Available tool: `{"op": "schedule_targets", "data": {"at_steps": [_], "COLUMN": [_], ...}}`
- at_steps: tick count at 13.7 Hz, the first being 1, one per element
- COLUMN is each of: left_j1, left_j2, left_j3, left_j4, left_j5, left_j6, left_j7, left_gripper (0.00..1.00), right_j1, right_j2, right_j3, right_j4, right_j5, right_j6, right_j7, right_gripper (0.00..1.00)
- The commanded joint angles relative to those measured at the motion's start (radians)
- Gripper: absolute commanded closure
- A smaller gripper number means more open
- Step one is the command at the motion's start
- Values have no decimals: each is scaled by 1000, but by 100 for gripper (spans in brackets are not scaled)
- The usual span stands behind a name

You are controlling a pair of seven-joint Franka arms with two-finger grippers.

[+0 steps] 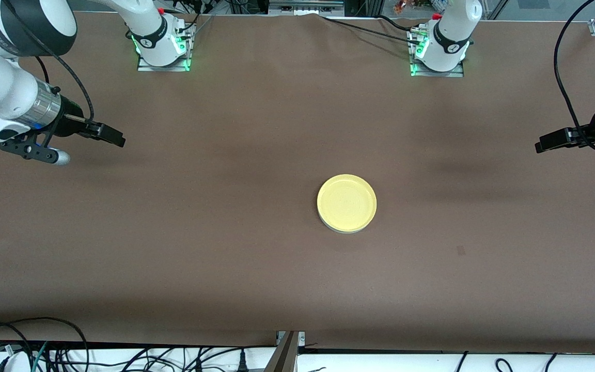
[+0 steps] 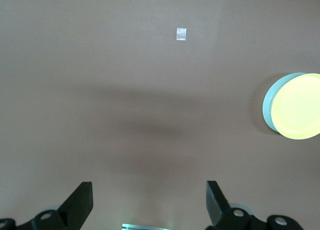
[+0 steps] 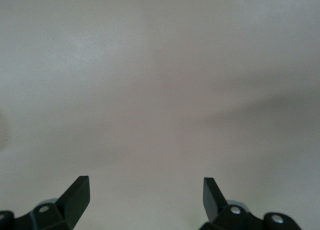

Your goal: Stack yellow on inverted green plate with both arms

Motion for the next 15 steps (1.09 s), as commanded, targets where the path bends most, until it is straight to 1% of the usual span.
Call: {"op": "schedule_targets", "data": {"at_steps": [1, 8, 9, 10, 11, 12, 15], "left_j1": [4, 4, 4, 4, 4, 4, 3], "left_j2": [-3, -3, -3, -3, -3, -3, -3], "left_j3": [1, 0, 0, 0, 0, 0, 0], "left_j4": [0, 1, 1, 1, 1, 1, 1], "left_j5": [-32, -32, -32, -32, -32, -32, -32], "left_j6": [4, 4, 5, 4, 4, 5, 4], "left_j7": [20, 20, 20, 20, 20, 20, 20], "left_gripper": [0, 0, 0, 0, 0, 0, 0], "right_j1": [3, 1, -1, -7, -8, -8, -14], "right_j2": [-29, -26, -25, -16, 9, 24, 41], "right_j3": [-2, -2, -6, -17, -41, -69, -95], "right_j4": [-14, -11, -10, 6, 9, 9, 13], "right_j5": [-16, -16, -34, -66, -83, -89, -77], "right_j6": [-10, -10, 0, 1, 4, 16, 54], "right_j7": [-15, -13, -15, -16, -25, -54, -82], "right_gripper": [0, 0, 0, 0, 0, 0, 0]}}
